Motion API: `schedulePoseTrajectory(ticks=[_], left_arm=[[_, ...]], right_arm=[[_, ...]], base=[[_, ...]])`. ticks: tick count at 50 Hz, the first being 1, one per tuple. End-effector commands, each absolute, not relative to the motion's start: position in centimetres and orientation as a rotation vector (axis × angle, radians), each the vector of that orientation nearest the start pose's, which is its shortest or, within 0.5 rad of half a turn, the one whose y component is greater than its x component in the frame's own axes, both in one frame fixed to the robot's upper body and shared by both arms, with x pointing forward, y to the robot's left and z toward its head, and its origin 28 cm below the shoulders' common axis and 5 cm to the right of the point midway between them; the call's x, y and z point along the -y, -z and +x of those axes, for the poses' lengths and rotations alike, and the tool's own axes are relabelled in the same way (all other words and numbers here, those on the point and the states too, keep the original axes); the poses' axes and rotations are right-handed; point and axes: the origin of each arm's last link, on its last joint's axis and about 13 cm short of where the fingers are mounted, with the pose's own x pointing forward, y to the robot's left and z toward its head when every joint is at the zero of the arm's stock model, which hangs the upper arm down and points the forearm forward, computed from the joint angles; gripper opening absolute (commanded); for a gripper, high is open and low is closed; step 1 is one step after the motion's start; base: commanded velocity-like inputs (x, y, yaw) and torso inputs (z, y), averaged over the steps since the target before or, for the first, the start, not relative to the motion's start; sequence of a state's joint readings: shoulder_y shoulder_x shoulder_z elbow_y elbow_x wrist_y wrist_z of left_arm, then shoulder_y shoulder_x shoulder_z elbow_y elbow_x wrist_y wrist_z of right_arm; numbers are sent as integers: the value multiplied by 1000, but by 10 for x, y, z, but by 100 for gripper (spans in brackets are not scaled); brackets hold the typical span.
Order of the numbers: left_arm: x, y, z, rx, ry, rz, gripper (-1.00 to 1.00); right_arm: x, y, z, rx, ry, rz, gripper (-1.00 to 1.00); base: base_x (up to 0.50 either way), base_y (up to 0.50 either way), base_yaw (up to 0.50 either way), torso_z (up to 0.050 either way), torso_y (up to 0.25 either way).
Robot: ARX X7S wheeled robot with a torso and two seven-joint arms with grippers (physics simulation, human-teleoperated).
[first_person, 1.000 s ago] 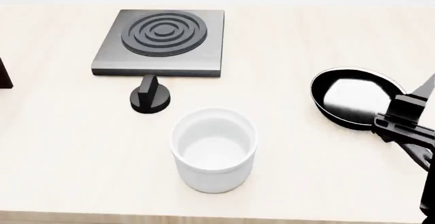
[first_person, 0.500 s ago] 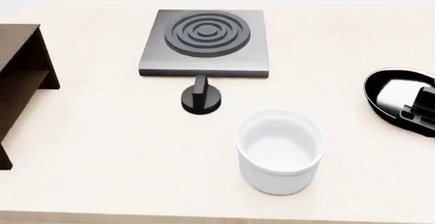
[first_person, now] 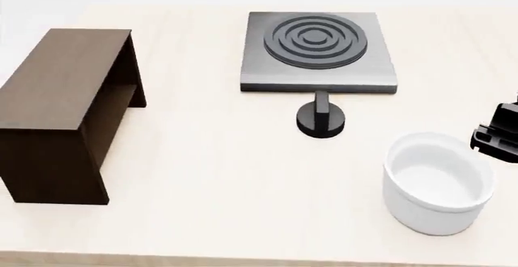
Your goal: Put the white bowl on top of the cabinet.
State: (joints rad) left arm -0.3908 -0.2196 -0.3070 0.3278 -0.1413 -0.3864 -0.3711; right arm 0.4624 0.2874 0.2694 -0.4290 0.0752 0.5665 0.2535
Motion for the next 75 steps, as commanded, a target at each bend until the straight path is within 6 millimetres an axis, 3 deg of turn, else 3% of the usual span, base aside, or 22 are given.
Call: schedulePoseTrajectory(ticks=[1,59,75], left_arm=[[-310,-165,262,379,-649,-38,100],[-309,-165,262,381,-651,-30,100],[-309,-164,263,378,-652,-30,100]], right_arm=[[204,-194,260,391,535,-108,100],[204,-194,260,387,537,-127,100],[206,-190,262,368,555,-121,100]], base=[[0,297,0,0,0],[0,296,0,0,0],[179,0,0,0,0]])
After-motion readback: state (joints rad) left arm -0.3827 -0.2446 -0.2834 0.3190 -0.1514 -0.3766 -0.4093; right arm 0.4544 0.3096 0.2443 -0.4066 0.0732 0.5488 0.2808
